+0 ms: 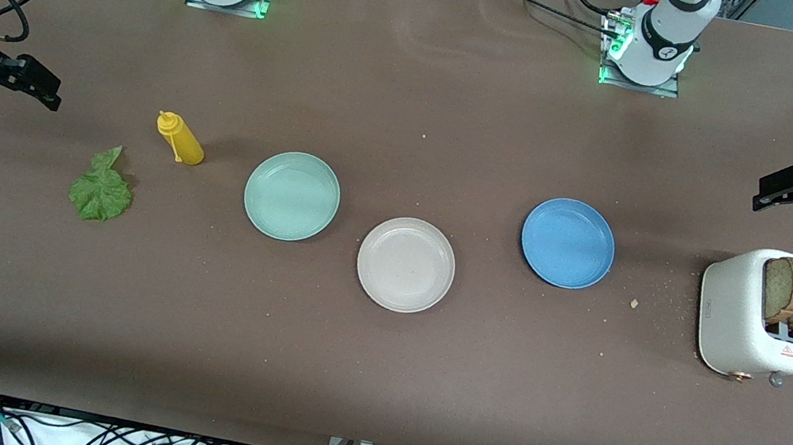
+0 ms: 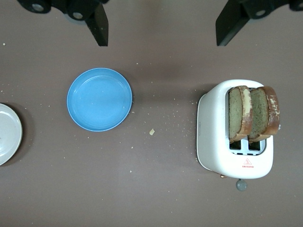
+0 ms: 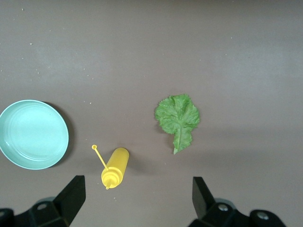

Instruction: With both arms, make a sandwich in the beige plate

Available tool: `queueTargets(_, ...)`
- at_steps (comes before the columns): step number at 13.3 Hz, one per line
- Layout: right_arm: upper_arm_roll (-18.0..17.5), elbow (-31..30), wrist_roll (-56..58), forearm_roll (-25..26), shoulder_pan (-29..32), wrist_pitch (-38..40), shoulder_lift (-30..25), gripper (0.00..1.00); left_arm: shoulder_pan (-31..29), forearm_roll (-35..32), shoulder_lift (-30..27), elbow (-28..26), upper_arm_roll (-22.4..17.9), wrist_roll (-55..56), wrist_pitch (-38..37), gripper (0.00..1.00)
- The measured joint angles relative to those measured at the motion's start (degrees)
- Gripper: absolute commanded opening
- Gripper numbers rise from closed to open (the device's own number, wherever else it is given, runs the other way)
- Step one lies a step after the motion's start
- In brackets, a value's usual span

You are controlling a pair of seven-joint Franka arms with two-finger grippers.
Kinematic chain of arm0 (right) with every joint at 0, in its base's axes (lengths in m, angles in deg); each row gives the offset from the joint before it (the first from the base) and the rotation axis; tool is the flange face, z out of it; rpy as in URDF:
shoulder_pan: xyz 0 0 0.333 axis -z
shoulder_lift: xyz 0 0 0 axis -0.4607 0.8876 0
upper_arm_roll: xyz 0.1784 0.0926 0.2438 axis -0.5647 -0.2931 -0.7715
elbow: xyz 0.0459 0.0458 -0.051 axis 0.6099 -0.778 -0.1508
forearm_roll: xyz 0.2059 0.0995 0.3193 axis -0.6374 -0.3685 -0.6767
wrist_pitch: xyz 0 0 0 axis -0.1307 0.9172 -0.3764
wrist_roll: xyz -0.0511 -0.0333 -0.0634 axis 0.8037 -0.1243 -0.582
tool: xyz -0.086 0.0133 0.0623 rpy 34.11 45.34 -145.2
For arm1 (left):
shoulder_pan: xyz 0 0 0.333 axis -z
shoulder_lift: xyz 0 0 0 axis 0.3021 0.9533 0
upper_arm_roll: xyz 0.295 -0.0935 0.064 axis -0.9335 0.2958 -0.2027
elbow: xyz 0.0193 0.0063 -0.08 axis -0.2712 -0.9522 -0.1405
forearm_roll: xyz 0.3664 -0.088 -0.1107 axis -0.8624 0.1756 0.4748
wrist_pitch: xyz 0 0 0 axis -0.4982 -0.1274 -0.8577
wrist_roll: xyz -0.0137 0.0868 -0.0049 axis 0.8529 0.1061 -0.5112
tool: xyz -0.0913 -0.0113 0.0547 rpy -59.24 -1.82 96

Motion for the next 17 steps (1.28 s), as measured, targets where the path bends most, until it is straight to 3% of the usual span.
queueTargets(17, 0.1, 0.0, 0.0, -0.01, 0.03, -0.02, 0.01, 1.0, 0.1, 0.0, 0.12, 1.55, 0.01, 0.64, 0.13, 1.0)
